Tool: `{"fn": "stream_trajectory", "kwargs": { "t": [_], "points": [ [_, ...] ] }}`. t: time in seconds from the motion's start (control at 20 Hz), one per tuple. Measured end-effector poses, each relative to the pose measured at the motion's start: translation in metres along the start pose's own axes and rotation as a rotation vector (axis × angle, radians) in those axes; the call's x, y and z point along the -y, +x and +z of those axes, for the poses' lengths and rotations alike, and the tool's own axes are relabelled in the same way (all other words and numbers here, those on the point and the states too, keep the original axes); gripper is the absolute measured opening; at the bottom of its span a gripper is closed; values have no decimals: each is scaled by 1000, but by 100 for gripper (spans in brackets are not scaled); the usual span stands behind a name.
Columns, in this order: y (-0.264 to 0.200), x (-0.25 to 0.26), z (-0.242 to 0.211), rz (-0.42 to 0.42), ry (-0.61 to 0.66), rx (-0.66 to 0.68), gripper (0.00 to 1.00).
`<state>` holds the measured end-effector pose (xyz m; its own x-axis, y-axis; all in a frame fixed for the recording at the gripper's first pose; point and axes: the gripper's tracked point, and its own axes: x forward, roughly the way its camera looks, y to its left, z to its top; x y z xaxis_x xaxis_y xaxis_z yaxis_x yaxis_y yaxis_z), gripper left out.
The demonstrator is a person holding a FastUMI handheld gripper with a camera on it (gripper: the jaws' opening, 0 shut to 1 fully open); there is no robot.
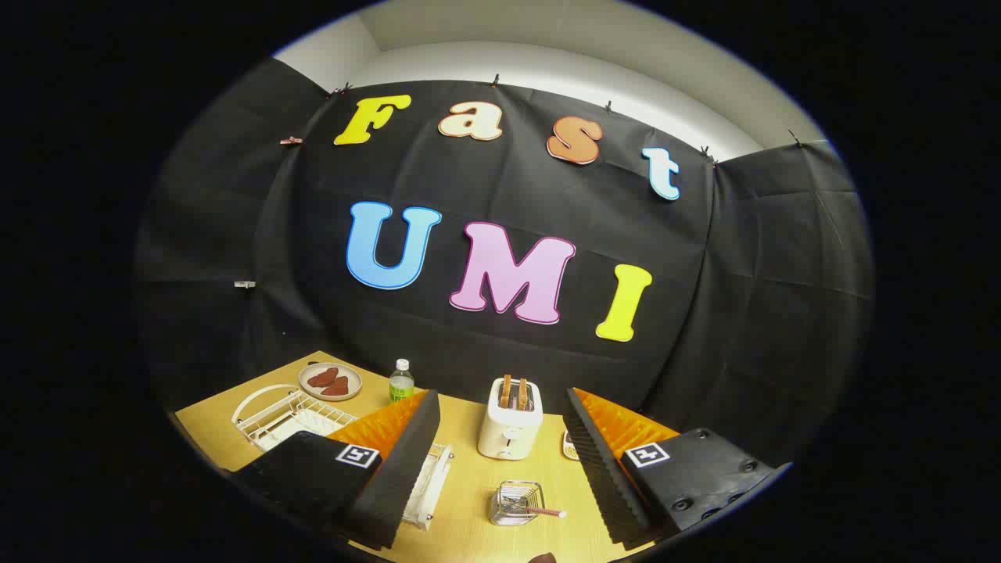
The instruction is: Take the plate from the dish rack, then take the spoon from the basket and place it into the plate.
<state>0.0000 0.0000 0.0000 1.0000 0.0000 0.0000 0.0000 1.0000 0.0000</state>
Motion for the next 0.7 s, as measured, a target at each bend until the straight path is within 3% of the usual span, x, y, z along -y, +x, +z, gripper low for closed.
{"fn": "stream_trajectory", "kwargs": {
  "t": [0.7],
  "points": [
    [8,-4,-7,22,25,-33,97]
  ]
}}
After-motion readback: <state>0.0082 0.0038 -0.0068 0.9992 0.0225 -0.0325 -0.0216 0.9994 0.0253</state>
